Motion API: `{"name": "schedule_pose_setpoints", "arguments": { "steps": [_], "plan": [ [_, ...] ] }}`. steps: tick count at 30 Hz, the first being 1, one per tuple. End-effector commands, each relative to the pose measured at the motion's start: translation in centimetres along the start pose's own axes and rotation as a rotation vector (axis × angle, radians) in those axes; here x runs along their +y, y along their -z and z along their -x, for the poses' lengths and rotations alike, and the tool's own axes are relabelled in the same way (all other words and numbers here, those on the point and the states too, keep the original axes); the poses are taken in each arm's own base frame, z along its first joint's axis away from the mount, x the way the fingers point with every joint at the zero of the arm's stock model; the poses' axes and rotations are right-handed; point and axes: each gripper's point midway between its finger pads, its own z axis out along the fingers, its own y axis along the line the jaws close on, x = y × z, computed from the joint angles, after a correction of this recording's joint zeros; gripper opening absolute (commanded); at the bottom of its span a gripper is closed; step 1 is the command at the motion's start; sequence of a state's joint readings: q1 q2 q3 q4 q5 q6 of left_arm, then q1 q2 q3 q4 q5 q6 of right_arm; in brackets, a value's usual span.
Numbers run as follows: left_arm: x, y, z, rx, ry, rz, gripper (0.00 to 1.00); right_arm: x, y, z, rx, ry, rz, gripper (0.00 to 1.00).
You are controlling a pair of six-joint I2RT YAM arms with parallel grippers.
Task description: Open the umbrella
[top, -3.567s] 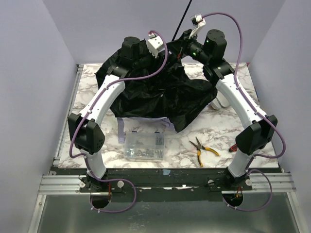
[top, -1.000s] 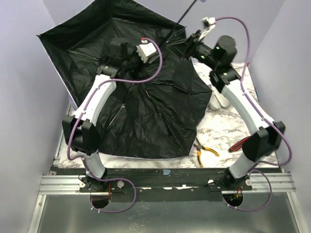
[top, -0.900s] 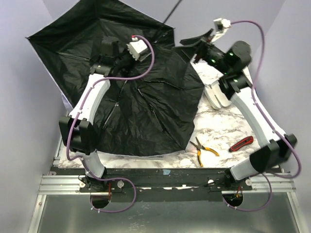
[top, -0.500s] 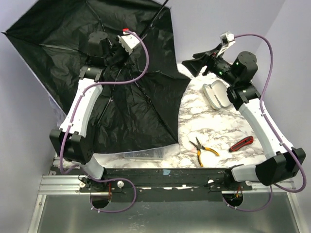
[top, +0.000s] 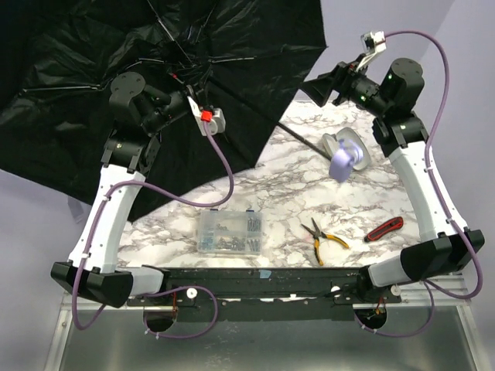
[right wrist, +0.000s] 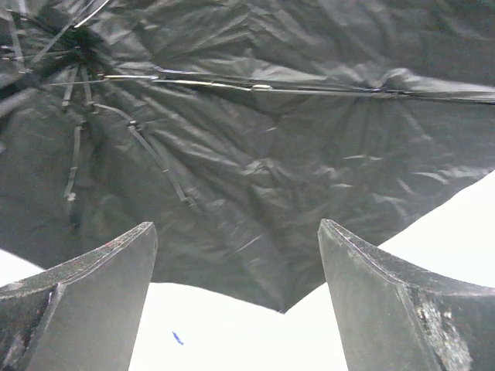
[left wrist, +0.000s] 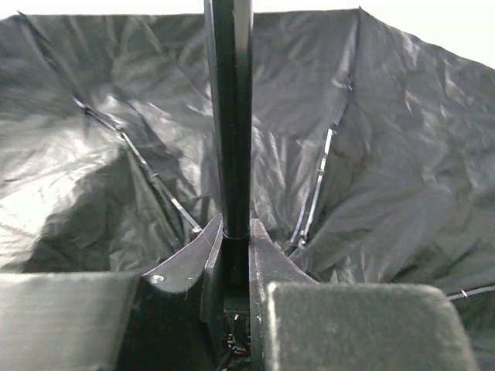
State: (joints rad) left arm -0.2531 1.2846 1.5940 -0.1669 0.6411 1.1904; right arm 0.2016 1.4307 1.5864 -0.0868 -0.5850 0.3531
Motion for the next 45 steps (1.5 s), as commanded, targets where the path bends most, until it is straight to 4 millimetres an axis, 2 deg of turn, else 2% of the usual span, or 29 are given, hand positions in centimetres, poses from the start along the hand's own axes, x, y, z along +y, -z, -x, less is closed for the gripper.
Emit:
{"name": "schedule_pose_setpoints", "arguments": {
  "steps": [1, 6, 10, 13, 16, 19, 25, 30, 33, 36, 40, 43, 45],
  "plan": [
    [-0.2, -0.3, -0.3, -0.007, -0.293, -0.046, 0.0, 2.3, 0.4, -1.0, 0.139, -0.016, 0.136, 0.88],
    [-2.0, -0.5, -2.4, 0.035, -0.286, -0.126, 0.0, 5.5, 1.8, -2.3, 0.263, -0.065, 0.316, 0.88],
    [-3.8, -0.8, -3.6, 0.043, -0.275, -0.222, 0.0, 6.3, 2.7, -3.2, 0.353, -0.072, 0.365, 0.88],
    [-5.1, -1.1, -4.5, 0.052, -0.271, -0.28, 0.0, 7.1, 3.2, -3.0, 0.393, -0.081, 0.398, 0.88],
    [-5.9, -1.3, -5.0, 0.053, -0.253, -0.319, 0.0, 7.8, 3.2, -2.7, 0.405, -0.081, 0.406, 0.88],
    [-6.5, -1.8, -5.7, 0.057, -0.277, -0.333, 0.0, 8.7, 2.4, -3.5, 0.428, -0.068, 0.392, 0.88],
    [-6.6, -2.7, -6.9, 0.081, -0.317, -0.344, 0.0, 11.1, 1.4, -7.1, 0.559, 0.029, 0.4, 0.88],
    [-6.7, -3.0, -7.4, 0.099, -0.373, -0.345, 0.0, 12.4, 1.5, -7.9, 0.596, 0.049, 0.416, 0.89],
    [-5.9, -3.3, -7.2, 0.102, -0.389, -0.324, 0.0, 13.3, 1.6, -8.9, 0.625, 0.062, 0.427, 0.9],
    [-4.7, -3.4, -6.8, 0.104, -0.393, -0.303, 0.0, 13.6, 1.6, -11.1, 0.688, 0.086, 0.415, 0.89],
    [-3.5, -3.1, -6.7, 0.129, -0.429, -0.29, 0.0, 12.8, 1.7, -12.9, 0.752, 0.099, 0.367, 0.72],
    [-2.4, -2.9, -7.0, 0.159, -0.453, -0.27, 0.0, 12.4, 2.0, -13.5, 0.779, 0.098, 0.349, 0.45],
    [-1.7, -2.8, -7.4, 0.185, -0.467, -0.256, 0.0, 12.3, 2.2, -13.6, 0.789, 0.101, 0.344, 0.32]
  ]
}}
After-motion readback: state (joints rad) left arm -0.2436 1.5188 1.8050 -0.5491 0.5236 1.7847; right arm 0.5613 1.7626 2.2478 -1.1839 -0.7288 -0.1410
